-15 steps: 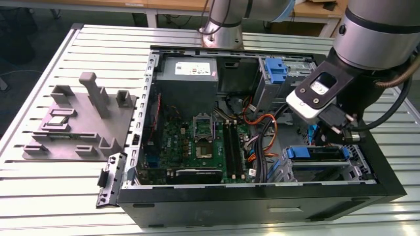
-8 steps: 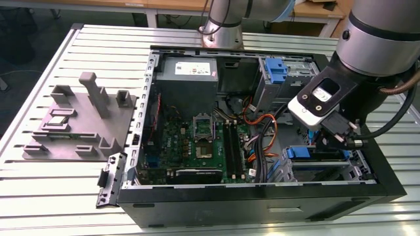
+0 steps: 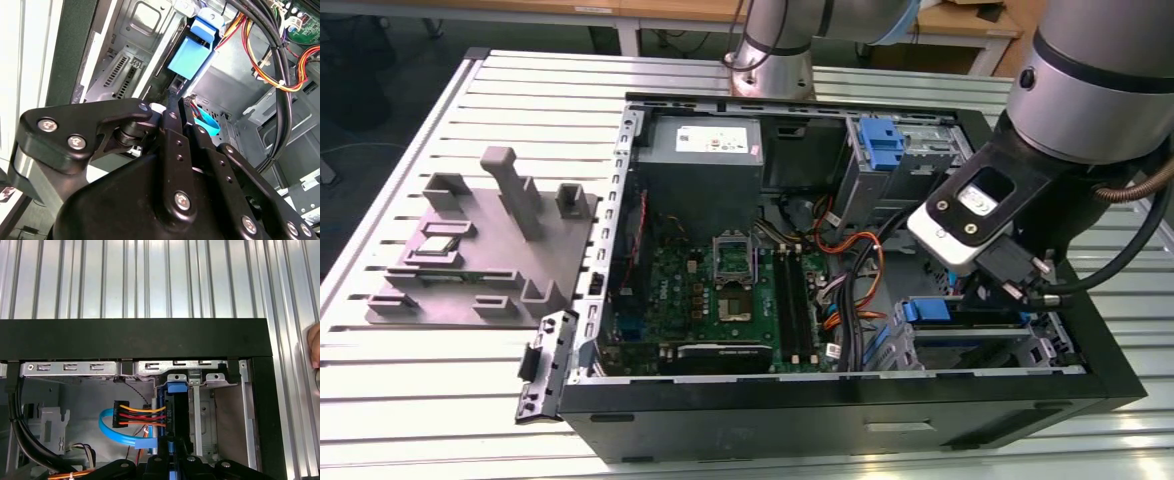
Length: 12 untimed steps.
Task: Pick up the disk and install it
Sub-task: 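Insert the second disk wire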
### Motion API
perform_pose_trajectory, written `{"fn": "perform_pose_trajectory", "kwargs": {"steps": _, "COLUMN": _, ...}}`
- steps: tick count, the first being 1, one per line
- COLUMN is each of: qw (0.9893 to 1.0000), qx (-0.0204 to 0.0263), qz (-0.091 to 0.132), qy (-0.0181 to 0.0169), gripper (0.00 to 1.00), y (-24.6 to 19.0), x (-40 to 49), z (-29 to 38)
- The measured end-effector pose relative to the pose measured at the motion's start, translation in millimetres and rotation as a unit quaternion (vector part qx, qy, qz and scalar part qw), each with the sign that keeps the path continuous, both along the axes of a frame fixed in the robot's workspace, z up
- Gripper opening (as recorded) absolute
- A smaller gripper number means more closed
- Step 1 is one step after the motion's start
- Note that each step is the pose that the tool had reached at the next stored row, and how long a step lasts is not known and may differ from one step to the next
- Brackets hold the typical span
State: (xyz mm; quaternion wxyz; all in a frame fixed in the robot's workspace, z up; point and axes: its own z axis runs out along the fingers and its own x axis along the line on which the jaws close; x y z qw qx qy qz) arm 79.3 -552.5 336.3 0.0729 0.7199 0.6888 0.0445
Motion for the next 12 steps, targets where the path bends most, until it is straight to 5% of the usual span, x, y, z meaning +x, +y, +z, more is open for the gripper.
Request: {"fn": "perform_pose_trajectory", "kwargs": {"steps": 12, "qw": 1.0, "qx": 0.0006, "qz": 0.001, "qy": 0.0, "gripper": 0.16, "y": -0.1, "x": 0.7, "z": -3.3}}
